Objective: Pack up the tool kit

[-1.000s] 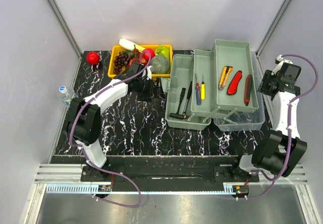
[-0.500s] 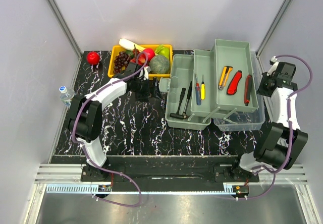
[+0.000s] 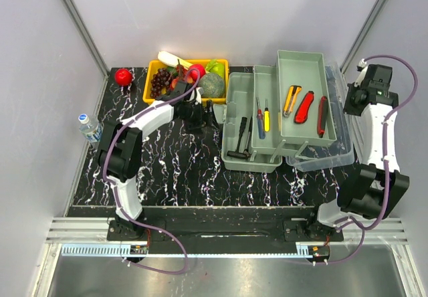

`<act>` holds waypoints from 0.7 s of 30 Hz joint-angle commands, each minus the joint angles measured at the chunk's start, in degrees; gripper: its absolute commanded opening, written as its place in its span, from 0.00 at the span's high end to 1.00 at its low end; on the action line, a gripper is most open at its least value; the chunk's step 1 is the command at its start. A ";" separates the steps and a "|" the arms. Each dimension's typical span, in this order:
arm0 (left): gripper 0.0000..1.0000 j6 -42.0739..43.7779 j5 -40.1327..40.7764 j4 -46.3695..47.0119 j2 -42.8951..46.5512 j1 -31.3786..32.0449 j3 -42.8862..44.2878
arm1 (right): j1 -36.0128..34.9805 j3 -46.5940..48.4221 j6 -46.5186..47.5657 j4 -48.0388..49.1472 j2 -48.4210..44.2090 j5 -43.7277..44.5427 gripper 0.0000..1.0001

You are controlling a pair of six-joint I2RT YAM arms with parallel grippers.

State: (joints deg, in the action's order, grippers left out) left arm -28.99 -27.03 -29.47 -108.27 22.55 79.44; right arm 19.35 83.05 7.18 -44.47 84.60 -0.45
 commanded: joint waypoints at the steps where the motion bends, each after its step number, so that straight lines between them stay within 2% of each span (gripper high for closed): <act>1: 0.15 -1.68 2.33 1.35 -1.59 1.27 3.53 | -1.77 6.42 -2.43 3.87 -0.66 4.13 1.00; 6: 0.19 -1.24 1.63 1.00 -2.65 3.20 5.28 | -4.76 9.76 -2.87 0.45 0.21 8.53 1.00; 13: 0.19 2.62 -1.98 0.82 -3.09 4.00 8.89 | -8.45 20.74 -3.58 -8.52 4.52 14.59 1.00; 21: 0.19 2.45 -1.55 -0.14 -3.97 4.00 11.08 | -18.54 30.24 -6.04 -14.94 10.50 29.69 1.00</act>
State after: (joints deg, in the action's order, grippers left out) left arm -26.85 -26.85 -30.59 -112.16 26.20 86.94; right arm 5.45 106.59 6.07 -61.39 95.00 20.08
